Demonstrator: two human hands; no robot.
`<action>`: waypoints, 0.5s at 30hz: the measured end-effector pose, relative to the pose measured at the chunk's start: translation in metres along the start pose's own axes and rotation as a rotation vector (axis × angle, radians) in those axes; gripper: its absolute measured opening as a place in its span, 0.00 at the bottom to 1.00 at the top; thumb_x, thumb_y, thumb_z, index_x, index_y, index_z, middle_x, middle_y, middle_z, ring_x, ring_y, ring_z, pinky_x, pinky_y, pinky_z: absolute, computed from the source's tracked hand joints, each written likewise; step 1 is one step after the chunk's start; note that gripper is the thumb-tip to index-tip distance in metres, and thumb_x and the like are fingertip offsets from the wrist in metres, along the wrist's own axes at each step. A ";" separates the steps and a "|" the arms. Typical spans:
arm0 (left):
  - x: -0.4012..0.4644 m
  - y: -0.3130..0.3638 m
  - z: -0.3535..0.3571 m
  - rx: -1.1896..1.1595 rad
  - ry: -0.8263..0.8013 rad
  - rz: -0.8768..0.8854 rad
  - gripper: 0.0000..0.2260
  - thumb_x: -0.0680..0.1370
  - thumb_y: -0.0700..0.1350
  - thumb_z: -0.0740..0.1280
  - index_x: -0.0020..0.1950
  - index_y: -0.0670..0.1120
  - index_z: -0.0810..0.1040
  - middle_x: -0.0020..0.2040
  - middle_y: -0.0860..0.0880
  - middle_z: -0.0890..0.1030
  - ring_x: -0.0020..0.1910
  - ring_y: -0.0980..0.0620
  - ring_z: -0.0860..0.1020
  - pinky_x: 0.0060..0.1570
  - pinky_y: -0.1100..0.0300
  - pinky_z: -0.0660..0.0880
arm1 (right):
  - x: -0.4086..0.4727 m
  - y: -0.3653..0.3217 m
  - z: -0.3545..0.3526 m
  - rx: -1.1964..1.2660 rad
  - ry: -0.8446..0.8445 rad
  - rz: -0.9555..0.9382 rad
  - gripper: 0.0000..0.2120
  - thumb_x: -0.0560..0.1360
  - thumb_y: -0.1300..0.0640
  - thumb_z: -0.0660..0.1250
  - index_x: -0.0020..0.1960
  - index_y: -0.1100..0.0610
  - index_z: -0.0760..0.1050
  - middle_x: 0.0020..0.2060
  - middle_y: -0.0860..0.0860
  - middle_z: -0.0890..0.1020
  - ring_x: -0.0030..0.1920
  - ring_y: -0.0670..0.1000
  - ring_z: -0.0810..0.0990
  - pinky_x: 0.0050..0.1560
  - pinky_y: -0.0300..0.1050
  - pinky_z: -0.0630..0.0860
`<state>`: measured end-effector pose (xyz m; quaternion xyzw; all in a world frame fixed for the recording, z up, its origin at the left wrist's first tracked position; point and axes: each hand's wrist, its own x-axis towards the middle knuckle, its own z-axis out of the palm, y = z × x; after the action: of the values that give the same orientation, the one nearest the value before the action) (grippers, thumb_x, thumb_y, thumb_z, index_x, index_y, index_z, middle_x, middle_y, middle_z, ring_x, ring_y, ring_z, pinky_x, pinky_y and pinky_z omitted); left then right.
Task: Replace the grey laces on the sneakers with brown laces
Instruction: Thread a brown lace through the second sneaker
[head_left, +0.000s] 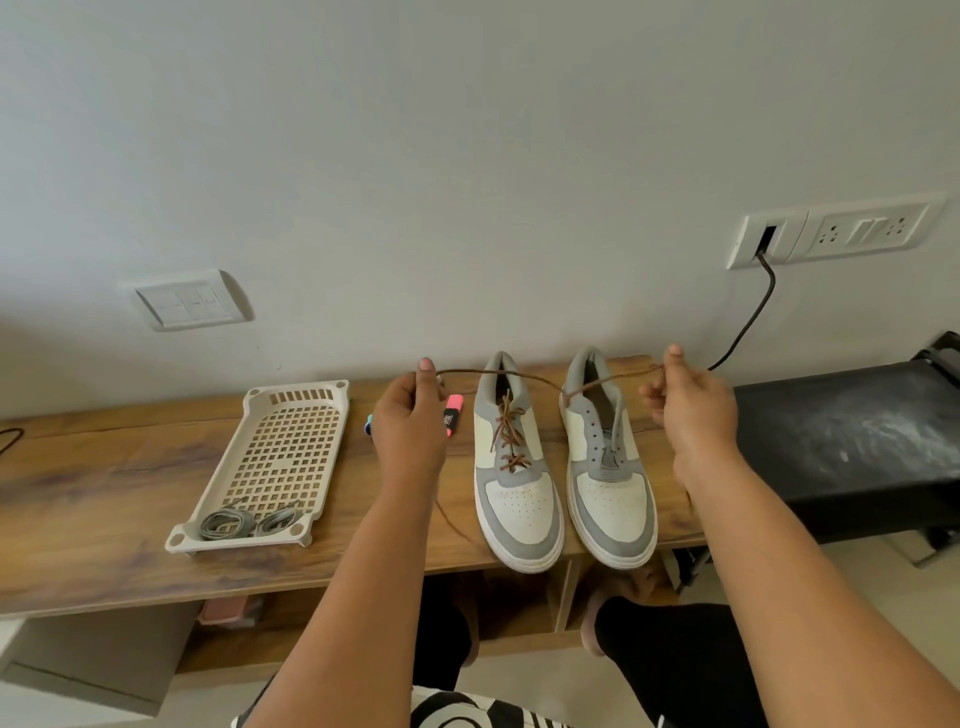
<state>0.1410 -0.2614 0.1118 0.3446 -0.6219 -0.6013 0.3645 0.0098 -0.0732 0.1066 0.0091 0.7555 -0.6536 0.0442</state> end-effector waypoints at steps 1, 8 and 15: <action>0.001 0.000 -0.002 0.003 -0.019 -0.020 0.19 0.82 0.53 0.62 0.38 0.43 0.77 0.27 0.54 0.72 0.26 0.62 0.68 0.29 0.69 0.69 | 0.001 0.003 -0.002 -0.258 0.001 -0.060 0.17 0.81 0.42 0.58 0.55 0.54 0.76 0.52 0.53 0.80 0.57 0.55 0.77 0.57 0.55 0.74; -0.014 -0.005 0.013 0.138 -0.535 0.039 0.16 0.82 0.51 0.63 0.39 0.45 0.79 0.33 0.51 0.74 0.34 0.54 0.69 0.41 0.58 0.68 | -0.029 -0.007 0.017 -0.474 -0.593 -0.412 0.22 0.80 0.52 0.64 0.72 0.43 0.66 0.62 0.35 0.68 0.67 0.40 0.64 0.68 0.40 0.62; -0.017 0.005 0.010 -0.114 -0.571 -0.086 0.16 0.83 0.48 0.61 0.36 0.47 0.73 0.26 0.56 0.68 0.25 0.59 0.62 0.29 0.64 0.61 | -0.028 -0.004 0.021 -0.631 -0.449 -0.736 0.08 0.80 0.52 0.64 0.48 0.53 0.80 0.39 0.47 0.78 0.41 0.42 0.75 0.39 0.35 0.68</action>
<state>0.1412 -0.2413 0.1163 0.1664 -0.6494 -0.7228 0.1678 0.0389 -0.0928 0.1096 -0.4105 0.8403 -0.3530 -0.0268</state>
